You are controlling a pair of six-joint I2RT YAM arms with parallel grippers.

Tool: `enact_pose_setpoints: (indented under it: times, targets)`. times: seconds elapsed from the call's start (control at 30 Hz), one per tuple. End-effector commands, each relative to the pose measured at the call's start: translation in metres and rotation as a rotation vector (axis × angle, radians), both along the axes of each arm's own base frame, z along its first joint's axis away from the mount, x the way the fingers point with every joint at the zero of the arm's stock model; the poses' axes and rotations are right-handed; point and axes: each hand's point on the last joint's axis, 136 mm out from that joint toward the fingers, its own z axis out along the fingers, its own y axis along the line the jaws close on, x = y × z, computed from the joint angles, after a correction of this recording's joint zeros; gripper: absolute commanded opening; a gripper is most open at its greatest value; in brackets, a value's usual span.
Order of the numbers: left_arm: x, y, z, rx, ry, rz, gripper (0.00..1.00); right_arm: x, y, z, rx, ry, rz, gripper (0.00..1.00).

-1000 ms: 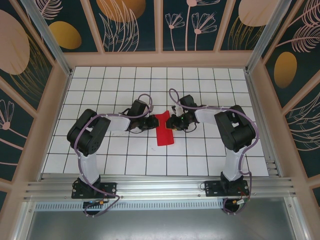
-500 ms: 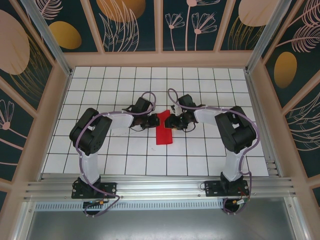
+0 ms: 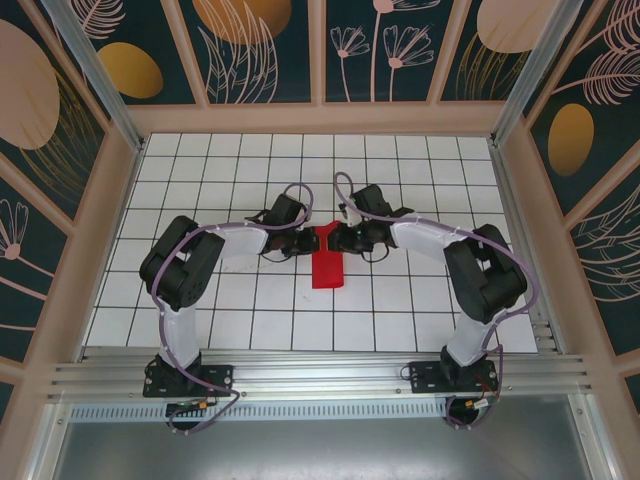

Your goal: Fold a paper plane with a square sheet of paper (pick it up from the middle)

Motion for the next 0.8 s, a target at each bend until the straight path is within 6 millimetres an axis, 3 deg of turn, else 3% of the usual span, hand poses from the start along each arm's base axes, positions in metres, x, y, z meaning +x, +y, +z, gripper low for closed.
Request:
enact_pose_setpoints:
  times: [0.0,0.77]
  targets:
    - [-0.023,0.047,-0.065,0.239,0.118,0.052,0.09,-0.003,0.005,-0.01,0.012,0.038,0.009,0.22]
    - [-0.023,0.058,-0.075,0.302,0.113,0.055,0.07,-0.022,-0.016,-0.061,-0.027,0.14,-0.04,0.18]
